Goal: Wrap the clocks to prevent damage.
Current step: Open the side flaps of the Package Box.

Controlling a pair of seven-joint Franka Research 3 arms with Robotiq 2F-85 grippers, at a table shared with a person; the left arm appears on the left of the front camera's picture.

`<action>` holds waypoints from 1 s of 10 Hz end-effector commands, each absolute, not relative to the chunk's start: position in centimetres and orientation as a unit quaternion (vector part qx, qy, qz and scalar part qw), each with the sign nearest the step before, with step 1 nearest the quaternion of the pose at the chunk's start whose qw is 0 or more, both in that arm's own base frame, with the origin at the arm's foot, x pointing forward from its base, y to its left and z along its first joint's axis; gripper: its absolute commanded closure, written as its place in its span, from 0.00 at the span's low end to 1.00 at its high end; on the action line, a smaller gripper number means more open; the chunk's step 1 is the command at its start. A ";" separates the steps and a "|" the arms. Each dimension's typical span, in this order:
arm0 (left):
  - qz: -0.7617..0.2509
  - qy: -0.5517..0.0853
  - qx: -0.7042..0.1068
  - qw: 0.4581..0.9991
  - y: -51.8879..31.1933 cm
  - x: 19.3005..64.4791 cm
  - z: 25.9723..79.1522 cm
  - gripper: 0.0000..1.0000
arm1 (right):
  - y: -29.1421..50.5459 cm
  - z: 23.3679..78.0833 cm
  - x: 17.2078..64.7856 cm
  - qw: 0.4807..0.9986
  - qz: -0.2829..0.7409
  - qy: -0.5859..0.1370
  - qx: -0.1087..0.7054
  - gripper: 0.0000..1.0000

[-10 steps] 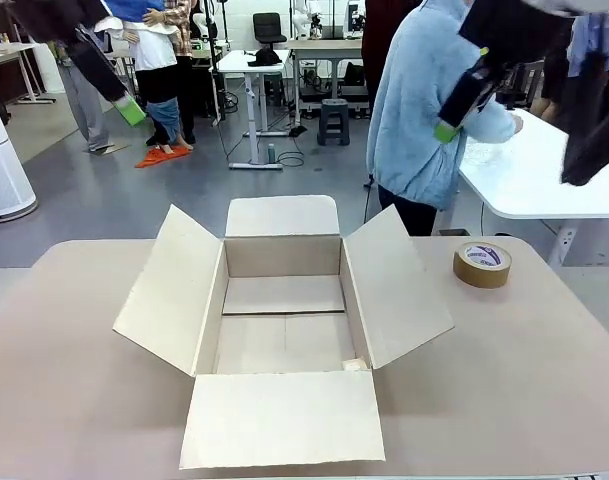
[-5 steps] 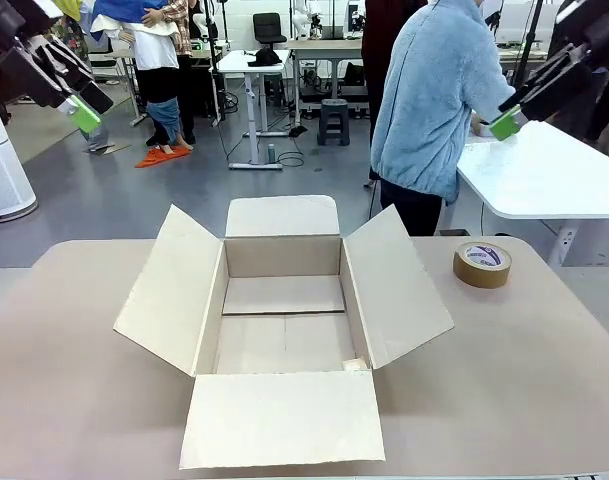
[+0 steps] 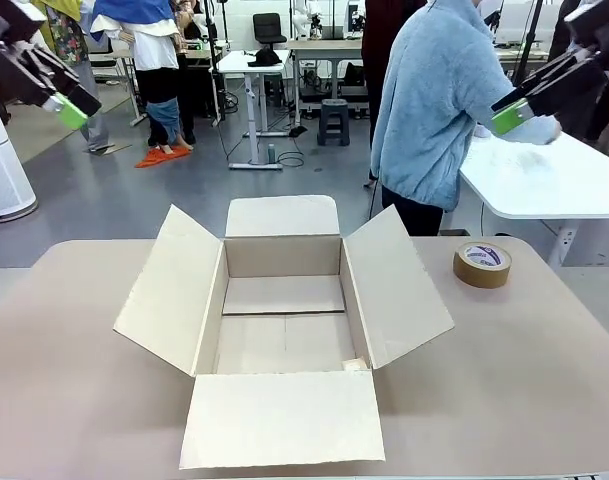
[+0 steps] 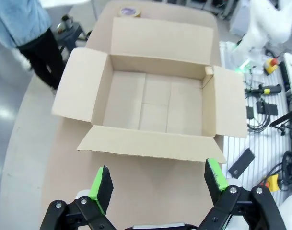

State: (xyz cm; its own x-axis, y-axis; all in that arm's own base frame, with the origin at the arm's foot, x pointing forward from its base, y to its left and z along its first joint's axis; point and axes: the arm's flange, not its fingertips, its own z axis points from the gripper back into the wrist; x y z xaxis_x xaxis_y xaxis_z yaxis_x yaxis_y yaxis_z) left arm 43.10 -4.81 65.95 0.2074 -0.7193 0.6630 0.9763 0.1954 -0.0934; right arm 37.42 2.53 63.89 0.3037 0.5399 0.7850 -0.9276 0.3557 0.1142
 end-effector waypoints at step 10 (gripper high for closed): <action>-0.533 -0.345 -0.329 0.699 4.2 42.7 63.9 0.00 | -1.1 60.1 39.4 0.715 0.471 -0.373 0.358 0.00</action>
State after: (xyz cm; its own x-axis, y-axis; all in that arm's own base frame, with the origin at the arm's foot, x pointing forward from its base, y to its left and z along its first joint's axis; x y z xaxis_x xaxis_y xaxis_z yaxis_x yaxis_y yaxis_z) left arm 42.41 4.64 63.49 0.2049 -0.5073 0.8371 0.9648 0.2488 -0.0854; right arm 39.26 -1.11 60.29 0.2807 0.3980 0.8734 -0.9393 0.3009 0.1648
